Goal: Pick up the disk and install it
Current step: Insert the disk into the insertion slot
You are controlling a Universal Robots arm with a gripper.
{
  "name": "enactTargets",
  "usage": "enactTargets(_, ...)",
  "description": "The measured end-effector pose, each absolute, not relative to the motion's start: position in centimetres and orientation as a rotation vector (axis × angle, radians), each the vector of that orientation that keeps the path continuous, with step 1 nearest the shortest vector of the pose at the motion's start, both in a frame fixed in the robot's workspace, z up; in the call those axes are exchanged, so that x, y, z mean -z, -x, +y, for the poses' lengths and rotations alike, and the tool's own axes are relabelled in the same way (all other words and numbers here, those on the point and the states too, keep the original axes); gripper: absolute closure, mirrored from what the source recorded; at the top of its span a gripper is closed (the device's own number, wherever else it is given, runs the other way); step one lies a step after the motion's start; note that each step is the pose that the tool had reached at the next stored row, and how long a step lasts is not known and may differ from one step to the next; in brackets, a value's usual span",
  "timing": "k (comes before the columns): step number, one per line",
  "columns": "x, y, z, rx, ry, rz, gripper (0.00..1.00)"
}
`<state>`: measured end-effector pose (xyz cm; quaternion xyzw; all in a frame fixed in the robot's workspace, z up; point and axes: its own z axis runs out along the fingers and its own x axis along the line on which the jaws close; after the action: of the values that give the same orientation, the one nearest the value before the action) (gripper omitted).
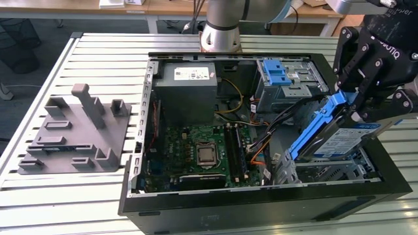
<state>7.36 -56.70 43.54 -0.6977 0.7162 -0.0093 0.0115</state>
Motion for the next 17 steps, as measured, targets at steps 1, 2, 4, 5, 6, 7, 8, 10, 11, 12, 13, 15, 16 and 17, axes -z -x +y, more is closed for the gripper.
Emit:
enactTargets(1, -43.5, -7.4, -56.7, 0.029, 2.176, 2.234, 0.63)
enactTargets(2, -43.5, -7.4, -56.7, 0.029, 2.176, 2.234, 0.63)
enactTargets(4, -43.5, -7.4, -56.7, 0.029, 2.176, 2.234, 0.63)
enactTargets(5, -43.5, -7.4, -56.7, 0.029, 2.176, 2.234, 0.63)
enactTargets(6, -43.5, -7.4, -56.7, 0.029, 2.176, 2.234, 0.62)
enactTargets(7, -43.5, -7.4, -56.7, 0.029, 2.176, 2.234, 0.62)
enactTargets(8, -43.5, -7.4, -56.7, 0.029, 2.176, 2.234, 0.62)
enactTargets(10, -43.5, -7.4, -56.7, 0.029, 2.176, 2.234, 0.56)
enactTargets(11, -43.5, -7.4, -56.7, 0.029, 2.176, 2.234, 0.56)
enactTargets(12, -43.4, -7.4, -56.7, 0.029, 2.176, 2.234, 0.56)
enactTargets(13, -43.2, -7.4, -56.7, 0.029, 2.176, 2.233, 0.56)
enactTargets(15, -42.9, -7.4, -56.7, 0.029, 2.176, 2.234, 0.56)
enactTargets(16, -42.7, -7.4, -56.7, 0.029, 2.176, 2.234, 0.57)
enactTargets(17, -42.5, -7.4, -56.7, 0.029, 2.176, 2.234, 0.64)
